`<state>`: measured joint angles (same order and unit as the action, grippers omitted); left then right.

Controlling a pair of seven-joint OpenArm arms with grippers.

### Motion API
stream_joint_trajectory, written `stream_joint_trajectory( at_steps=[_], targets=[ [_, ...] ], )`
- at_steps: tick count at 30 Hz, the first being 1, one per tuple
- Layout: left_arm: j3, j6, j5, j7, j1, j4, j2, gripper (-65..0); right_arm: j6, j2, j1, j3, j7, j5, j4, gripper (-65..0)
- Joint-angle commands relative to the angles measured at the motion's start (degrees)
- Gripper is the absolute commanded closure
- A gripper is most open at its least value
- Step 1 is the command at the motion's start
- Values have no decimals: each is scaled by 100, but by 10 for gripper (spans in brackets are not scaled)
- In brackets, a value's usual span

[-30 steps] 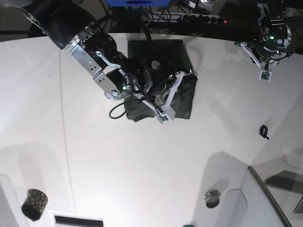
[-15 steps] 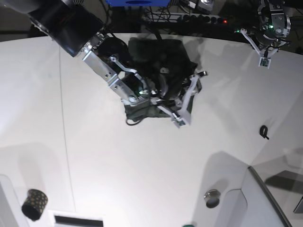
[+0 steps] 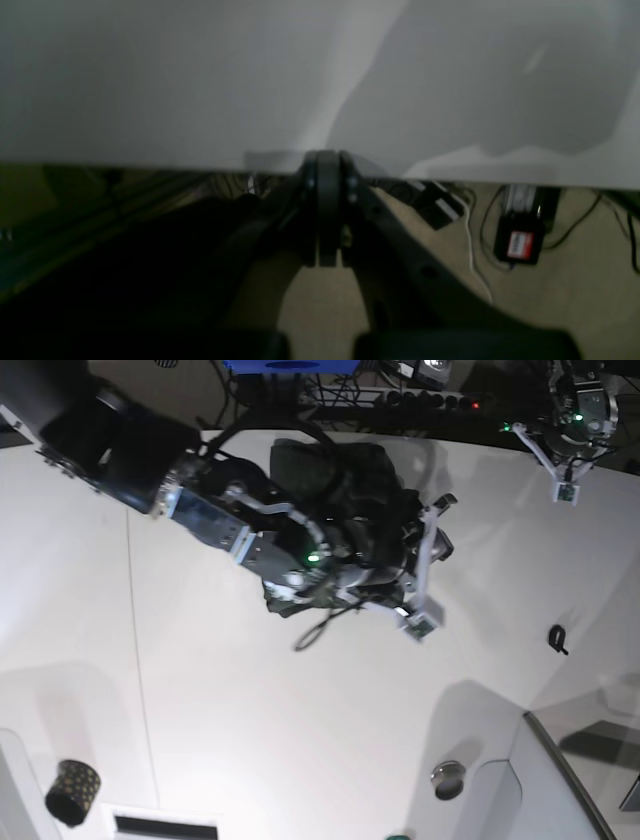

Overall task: Layout the t-shirt on the table in an organized manner, then fold the t-shirt properly
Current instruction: 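Press and tuck the folded bundle with the right gripper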

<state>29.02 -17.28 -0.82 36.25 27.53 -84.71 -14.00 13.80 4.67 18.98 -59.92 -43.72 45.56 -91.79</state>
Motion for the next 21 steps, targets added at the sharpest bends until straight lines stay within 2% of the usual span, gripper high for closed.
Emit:
stream_joint_trajectory(
  at_steps=[1, 3, 5, 7, 11, 17, 21],
  targets=[
    [171, 44, -28, -51, 38, -61, -90, 0, 356, 162, -118, 150, 43, -59, -285, -216],
    [400, 44, -28, -51, 38, -70, -90, 0, 699, 461, -391, 353, 43, -59, -566, -111],
    [681, 35, -28, -51, 47, -79, -90, 0, 725, 689, -698, 572, 69, -59, -689, 0],
    [945, 27, -28, -60, 47, -114, -81, 0, 716, 812, -962, 862, 87, -86, -663, -9],
    [1147, 27, -28, -60, 47, -123, -81, 0, 708, 848, -1068, 1100, 104, -86, -294, -8],
    [1120, 27, -19, -69, 47, -123, -46, 0, 690, 777, -646, 1056, 482, -86, 436, -8],
    [1129, 27, -19, -236, 47, -123, 15, 0, 303, 566, -391, 1065, 482, -86, 893, -8]
  ],
)
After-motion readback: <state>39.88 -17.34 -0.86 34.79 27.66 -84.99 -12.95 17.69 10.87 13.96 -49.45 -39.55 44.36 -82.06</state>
